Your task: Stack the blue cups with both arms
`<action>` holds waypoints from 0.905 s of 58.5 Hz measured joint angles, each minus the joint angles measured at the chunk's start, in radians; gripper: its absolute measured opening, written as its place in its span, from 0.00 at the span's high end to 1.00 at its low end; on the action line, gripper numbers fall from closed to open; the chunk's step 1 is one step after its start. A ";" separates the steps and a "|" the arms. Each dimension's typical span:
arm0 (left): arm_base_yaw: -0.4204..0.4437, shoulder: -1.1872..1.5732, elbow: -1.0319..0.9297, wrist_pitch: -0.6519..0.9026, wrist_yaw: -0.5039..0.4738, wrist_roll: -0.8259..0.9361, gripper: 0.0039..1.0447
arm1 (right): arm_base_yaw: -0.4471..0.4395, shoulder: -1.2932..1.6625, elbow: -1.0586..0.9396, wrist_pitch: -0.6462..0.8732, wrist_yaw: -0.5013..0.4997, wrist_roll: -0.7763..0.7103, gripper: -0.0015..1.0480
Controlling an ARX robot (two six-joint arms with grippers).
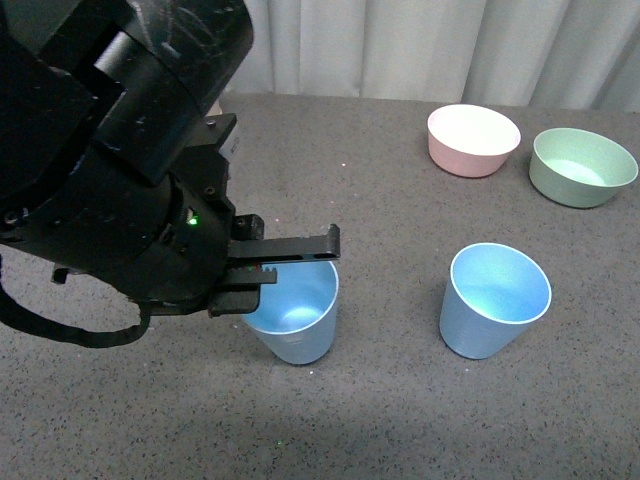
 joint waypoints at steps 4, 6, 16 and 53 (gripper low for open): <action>-0.016 0.016 0.018 -0.002 -0.003 -0.011 0.97 | 0.000 0.000 0.000 0.000 0.000 0.000 0.09; -0.021 0.023 0.022 0.000 -0.005 -0.016 0.97 | 0.000 0.000 0.000 0.000 0.000 0.000 0.09; -0.032 0.046 0.032 0.000 -0.011 -0.021 0.97 | 0.000 0.000 0.000 0.000 0.000 0.000 0.09; -0.031 -0.056 0.061 -0.064 -0.022 -0.072 0.15 | 0.000 0.000 0.000 0.000 0.000 0.000 0.09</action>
